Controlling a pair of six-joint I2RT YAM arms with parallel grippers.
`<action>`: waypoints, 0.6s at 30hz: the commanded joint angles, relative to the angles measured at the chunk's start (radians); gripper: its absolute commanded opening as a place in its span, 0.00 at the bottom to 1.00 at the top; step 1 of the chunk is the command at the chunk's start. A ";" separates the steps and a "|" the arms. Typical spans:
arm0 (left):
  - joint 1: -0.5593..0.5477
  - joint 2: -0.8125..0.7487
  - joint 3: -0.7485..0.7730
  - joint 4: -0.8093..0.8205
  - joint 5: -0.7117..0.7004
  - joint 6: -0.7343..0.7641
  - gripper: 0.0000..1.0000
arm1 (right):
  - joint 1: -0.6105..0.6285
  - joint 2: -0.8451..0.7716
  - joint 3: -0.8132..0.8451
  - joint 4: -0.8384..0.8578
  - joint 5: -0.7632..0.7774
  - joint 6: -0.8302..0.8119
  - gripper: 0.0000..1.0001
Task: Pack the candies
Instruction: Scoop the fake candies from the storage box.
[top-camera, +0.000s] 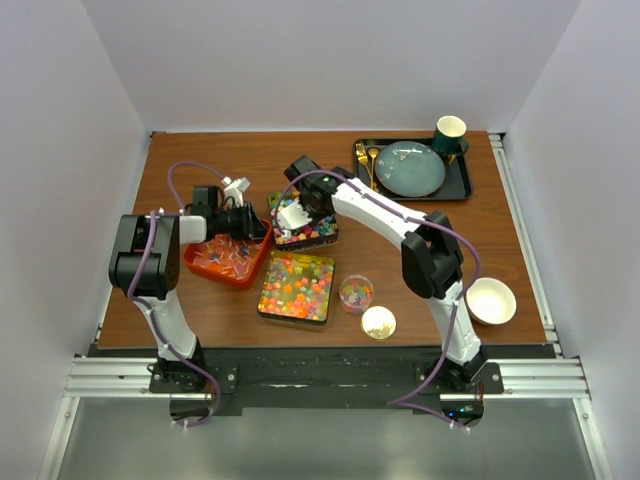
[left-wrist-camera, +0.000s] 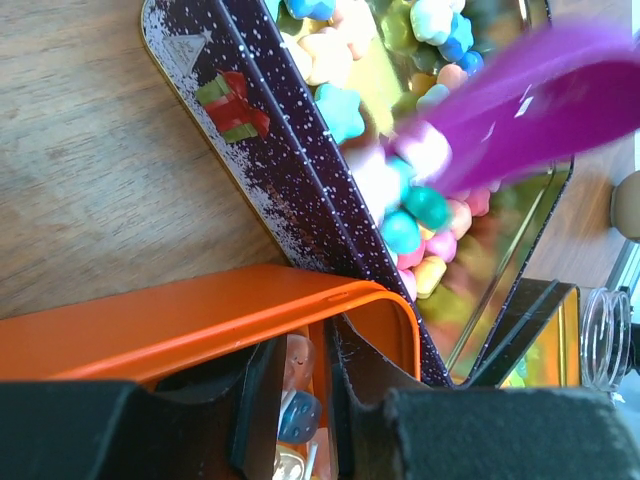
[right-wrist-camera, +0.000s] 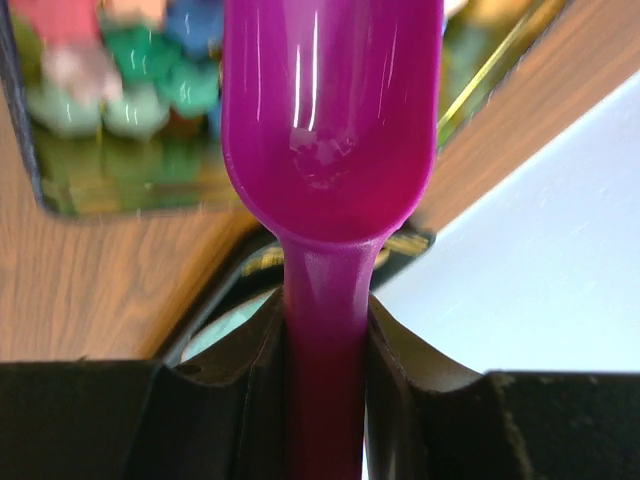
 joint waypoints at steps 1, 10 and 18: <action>-0.010 0.012 0.014 0.066 0.058 -0.034 0.26 | 0.031 0.082 -0.052 -0.052 -0.121 -0.044 0.00; -0.010 0.011 0.018 0.078 0.063 -0.046 0.26 | 0.031 0.134 -0.026 0.034 -0.111 -0.117 0.00; -0.007 0.009 0.037 0.049 0.075 -0.042 0.27 | 0.014 0.131 -0.014 0.048 -0.327 -0.009 0.00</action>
